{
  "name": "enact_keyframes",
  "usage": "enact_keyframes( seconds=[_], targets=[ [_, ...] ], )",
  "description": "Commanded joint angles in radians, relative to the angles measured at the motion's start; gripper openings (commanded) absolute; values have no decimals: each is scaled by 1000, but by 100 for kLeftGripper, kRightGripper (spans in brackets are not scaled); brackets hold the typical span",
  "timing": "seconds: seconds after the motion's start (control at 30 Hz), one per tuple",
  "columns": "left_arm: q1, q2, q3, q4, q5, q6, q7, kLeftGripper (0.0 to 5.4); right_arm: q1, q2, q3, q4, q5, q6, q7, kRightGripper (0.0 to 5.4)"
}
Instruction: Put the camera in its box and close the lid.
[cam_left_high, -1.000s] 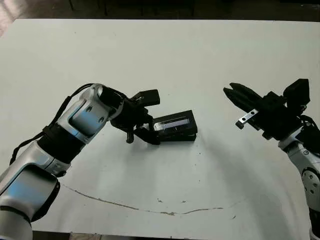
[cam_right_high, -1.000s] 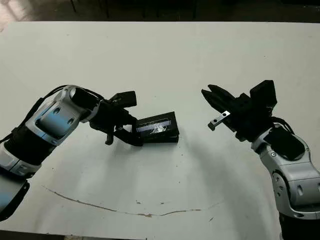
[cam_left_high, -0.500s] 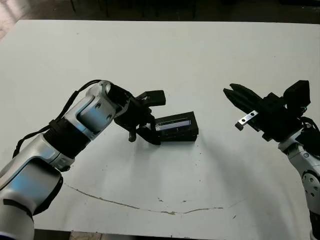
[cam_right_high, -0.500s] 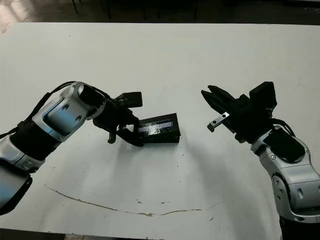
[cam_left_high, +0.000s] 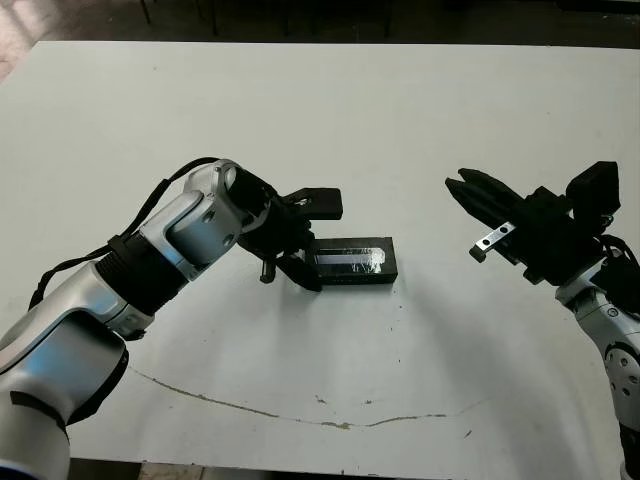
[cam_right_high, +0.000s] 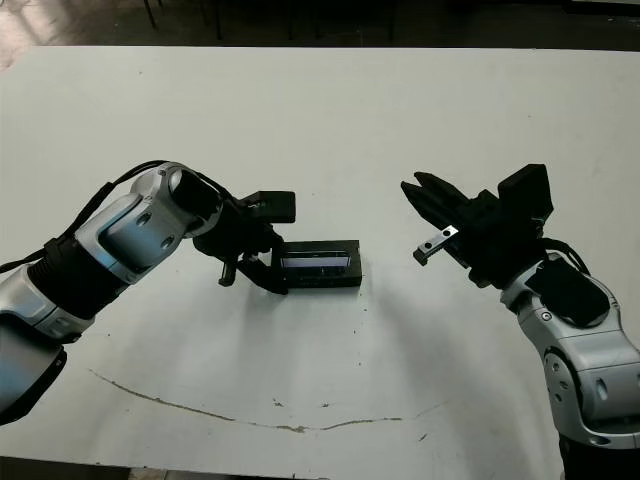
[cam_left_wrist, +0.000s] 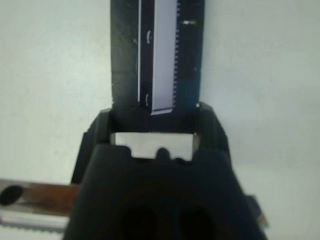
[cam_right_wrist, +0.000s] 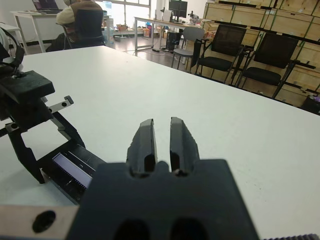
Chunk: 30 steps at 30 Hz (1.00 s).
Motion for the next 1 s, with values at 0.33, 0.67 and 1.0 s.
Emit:
enact_keyframes(
  seconds=[0.33,0.67,1.0],
  targets=[
    [58,-22,-90,26,79,-15,13,137,24,2,7,3,8,13,-2,0],
    [90,28,-81,-3,113,-135,17,311,27,-2,9,14,6,8,5,0],
    [183,112,-15,-21,109,-165,31,529,32,8,12,23,6,0,2,0]
  ],
)
